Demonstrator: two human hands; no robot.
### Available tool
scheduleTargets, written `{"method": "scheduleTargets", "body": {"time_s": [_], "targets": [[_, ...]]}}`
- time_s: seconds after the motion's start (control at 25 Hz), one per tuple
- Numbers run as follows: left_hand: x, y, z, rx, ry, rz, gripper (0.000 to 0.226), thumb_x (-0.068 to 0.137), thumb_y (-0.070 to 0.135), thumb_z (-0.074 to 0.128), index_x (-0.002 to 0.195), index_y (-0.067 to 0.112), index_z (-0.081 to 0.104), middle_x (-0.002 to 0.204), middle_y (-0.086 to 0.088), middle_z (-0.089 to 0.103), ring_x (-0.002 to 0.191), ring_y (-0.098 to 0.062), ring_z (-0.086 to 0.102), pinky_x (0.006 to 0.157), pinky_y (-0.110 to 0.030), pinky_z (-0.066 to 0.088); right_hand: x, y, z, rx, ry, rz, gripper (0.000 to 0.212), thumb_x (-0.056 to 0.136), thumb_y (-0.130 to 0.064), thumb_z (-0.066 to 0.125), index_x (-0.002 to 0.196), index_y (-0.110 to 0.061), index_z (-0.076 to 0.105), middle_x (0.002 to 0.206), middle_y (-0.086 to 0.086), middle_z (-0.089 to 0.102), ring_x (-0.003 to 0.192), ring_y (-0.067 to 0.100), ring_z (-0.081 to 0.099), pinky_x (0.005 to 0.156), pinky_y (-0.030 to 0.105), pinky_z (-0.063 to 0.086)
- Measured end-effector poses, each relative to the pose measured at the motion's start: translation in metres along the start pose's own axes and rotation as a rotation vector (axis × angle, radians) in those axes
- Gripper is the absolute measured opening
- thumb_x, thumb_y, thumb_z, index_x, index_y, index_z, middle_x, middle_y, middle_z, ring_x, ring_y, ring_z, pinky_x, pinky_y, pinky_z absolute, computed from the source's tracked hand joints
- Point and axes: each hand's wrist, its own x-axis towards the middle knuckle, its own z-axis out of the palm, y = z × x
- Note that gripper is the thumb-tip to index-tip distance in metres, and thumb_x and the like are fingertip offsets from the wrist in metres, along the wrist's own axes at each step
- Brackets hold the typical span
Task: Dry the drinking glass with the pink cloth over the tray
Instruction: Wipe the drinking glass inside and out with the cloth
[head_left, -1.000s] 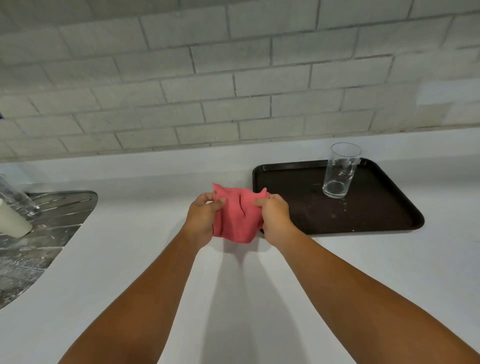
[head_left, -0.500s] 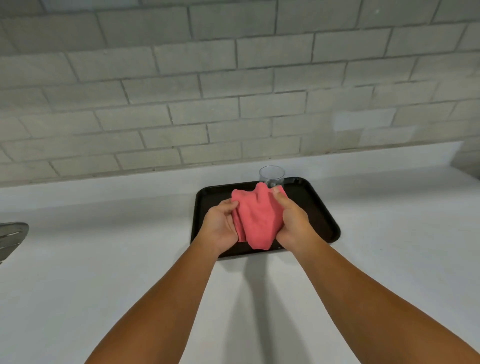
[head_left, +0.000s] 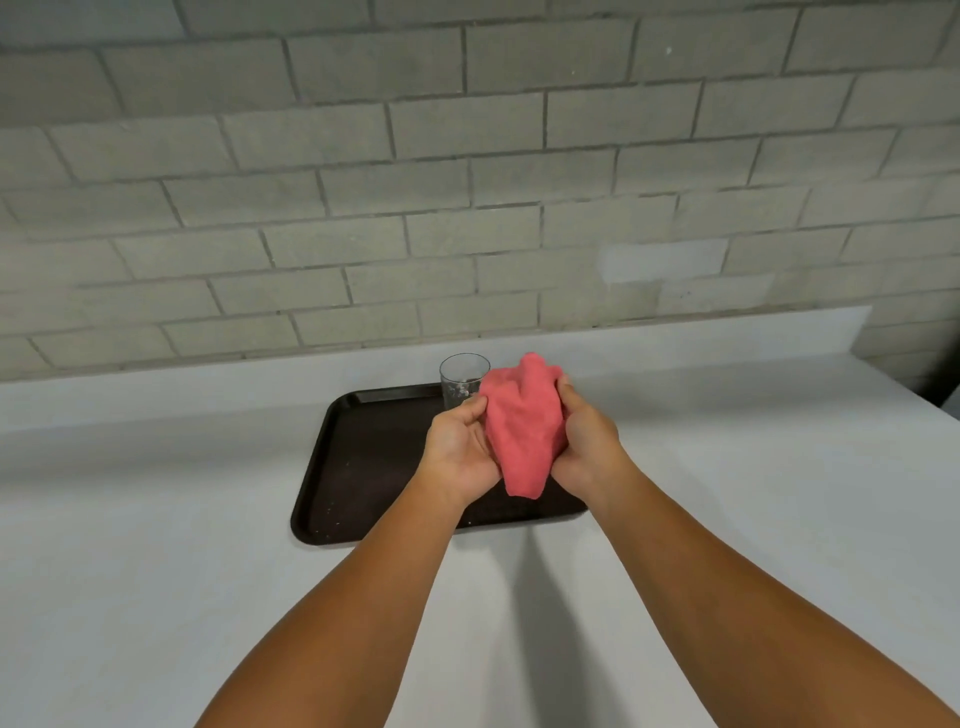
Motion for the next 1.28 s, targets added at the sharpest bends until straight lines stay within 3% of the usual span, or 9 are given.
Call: {"method": "scheduleTargets", "body": {"time_s": [0.12,0.28,0.48,0.64,0.76,0.84,1.0,1.12,1.28], "targets": [[0.006,-0.006,0.010,-0.030,-0.001,0.000,0.040,0.103,0.018,0.046,0.139,0.005,0.058,0.125,-0.015,0.067,0.131,-0.031,0.058,0.112,-0.048,0.043,0.005,-0.002,-0.002,-0.080,0.017,-0.032,0.041,0.087,-0.048,0.065,0.106,-0.012,0.074,0.101,0.011,0.077,0.094,0.029,0.073,0.083,0.042,0.058],[0.009,-0.009,0.021,0.065,0.032,0.042,0.018,0.101,0.013,0.052,0.108,0.008,0.068,0.100,-0.015,0.075,0.096,-0.030,0.070,0.083,-0.046,0.057,0.011,0.004,-0.002,0.005,-0.099,0.020,0.056,0.087,-0.059,0.057,0.108,-0.010,0.075,0.109,0.015,0.075,0.102,0.030,0.072,0.095,0.044,0.053],[0.026,-0.007,0.012,0.164,0.182,0.087,0.031,0.093,0.012,0.067,0.122,0.004,0.071,0.124,-0.020,0.071,0.118,-0.037,0.066,0.094,-0.049,0.056,0.013,0.008,-0.003,-0.050,-0.164,0.008,0.050,0.092,-0.053,0.054,0.116,-0.012,0.071,0.114,0.012,0.074,0.109,0.026,0.069,0.099,0.043,0.051],[0.034,-0.008,-0.002,0.291,0.206,0.116,0.018,0.093,0.008,0.067,0.108,0.003,0.074,0.105,-0.021,0.076,0.096,-0.032,0.071,0.099,-0.049,0.054,0.016,0.019,0.004,-0.184,-0.097,-0.077,0.034,0.093,-0.036,0.063,0.121,-0.018,0.060,0.113,0.012,0.072,0.101,0.024,0.071,0.081,0.037,0.058],[0.043,-0.007,-0.016,0.368,0.286,0.172,0.033,0.090,0.004,0.068,0.122,-0.004,0.065,0.102,-0.023,0.073,0.082,-0.027,0.069,0.077,-0.042,0.061,0.018,0.025,0.009,-0.243,-0.042,-0.114,0.030,0.093,-0.031,0.064,0.120,-0.021,0.056,0.110,0.009,0.069,0.095,0.021,0.070,0.069,0.032,0.057],[0.044,-0.003,-0.021,0.383,0.307,0.184,0.028,0.091,0.002,0.065,0.118,-0.003,0.066,0.090,-0.016,0.070,0.076,-0.024,0.067,0.070,-0.038,0.058,0.023,0.030,0.013,-0.265,-0.017,-0.127,0.030,0.093,-0.031,0.064,0.120,-0.021,0.055,0.110,0.008,0.068,0.096,0.022,0.069,0.073,0.034,0.057],[0.044,0.007,-0.029,0.390,0.322,0.175,0.007,0.093,0.002,0.062,0.091,0.006,0.068,0.081,-0.009,0.068,0.073,-0.020,0.062,0.075,-0.037,0.056,0.034,0.039,0.021,-0.277,-0.008,-0.117,0.033,0.092,-0.032,0.066,0.121,-0.019,0.055,0.112,0.009,0.068,0.097,0.024,0.069,0.078,0.039,0.058],[0.047,0.016,-0.034,0.340,0.313,0.183,0.008,0.094,0.000,0.062,0.094,0.007,0.066,0.082,-0.008,0.068,0.069,-0.017,0.061,0.066,-0.033,0.055,0.040,0.041,0.026,-0.246,0.023,-0.107,0.034,0.090,-0.032,0.067,0.119,-0.017,0.055,0.110,0.009,0.069,0.095,0.024,0.070,0.073,0.037,0.057],[0.051,0.024,-0.040,0.284,0.348,0.211,0.012,0.094,-0.003,0.060,0.096,0.008,0.064,0.087,-0.009,0.066,0.079,-0.021,0.061,0.078,-0.037,0.056,0.053,0.046,0.027,-0.282,0.103,-0.079,0.032,0.091,-0.031,0.067,0.116,-0.016,0.056,0.109,0.009,0.070,0.095,0.026,0.070,0.084,0.044,0.058]]}}
